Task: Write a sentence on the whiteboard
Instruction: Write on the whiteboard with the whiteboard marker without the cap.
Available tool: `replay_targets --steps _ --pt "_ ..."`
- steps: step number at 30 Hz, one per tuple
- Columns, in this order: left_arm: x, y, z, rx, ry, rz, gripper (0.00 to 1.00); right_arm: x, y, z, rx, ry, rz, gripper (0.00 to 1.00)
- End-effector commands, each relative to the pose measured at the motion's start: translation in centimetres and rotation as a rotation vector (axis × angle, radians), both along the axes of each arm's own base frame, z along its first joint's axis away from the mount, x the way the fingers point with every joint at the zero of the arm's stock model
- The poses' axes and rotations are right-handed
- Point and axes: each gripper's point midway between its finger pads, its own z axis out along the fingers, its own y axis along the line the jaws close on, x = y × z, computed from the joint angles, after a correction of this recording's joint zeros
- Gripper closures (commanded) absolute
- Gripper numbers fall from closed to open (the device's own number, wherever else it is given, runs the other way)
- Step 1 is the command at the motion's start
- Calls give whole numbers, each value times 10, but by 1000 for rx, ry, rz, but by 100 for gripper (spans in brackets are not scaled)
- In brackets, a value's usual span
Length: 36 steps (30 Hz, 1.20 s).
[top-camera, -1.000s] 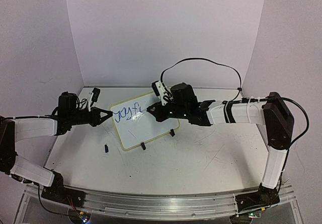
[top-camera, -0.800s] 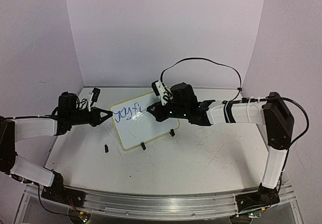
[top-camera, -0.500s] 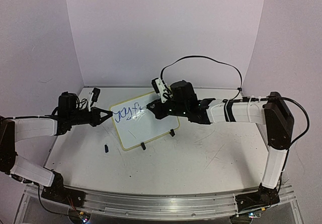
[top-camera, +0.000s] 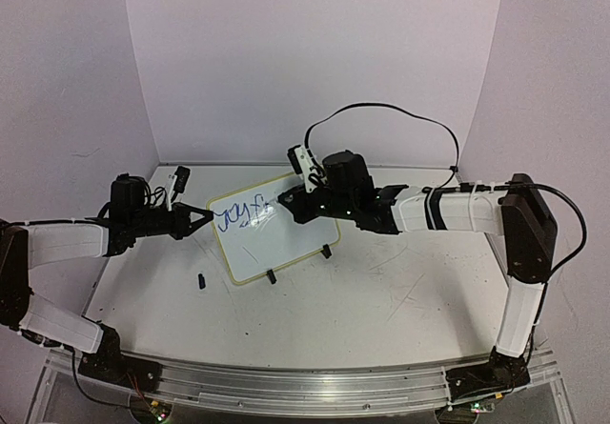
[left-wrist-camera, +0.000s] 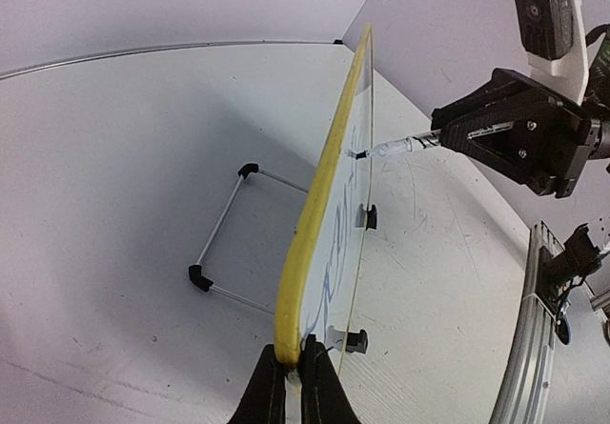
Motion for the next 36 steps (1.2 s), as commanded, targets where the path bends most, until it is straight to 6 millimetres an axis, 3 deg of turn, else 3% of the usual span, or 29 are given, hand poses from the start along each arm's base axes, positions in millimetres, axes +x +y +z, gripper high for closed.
replay_targets --steps 1,26,33,36 --pt "6 -1 9 44 -77 -9 100 14 -9 25 31 -56 -63 100" --pt "5 -1 9 45 -77 -11 100 -3 -19 -7 7 31 -49 100" --pt "5 -2 8 47 -75 -13 100 -7 -22 45 90 -43 -41 100" --pt "5 -1 8 47 -75 -12 100 -7 -26 52 103 -53 -52 100"
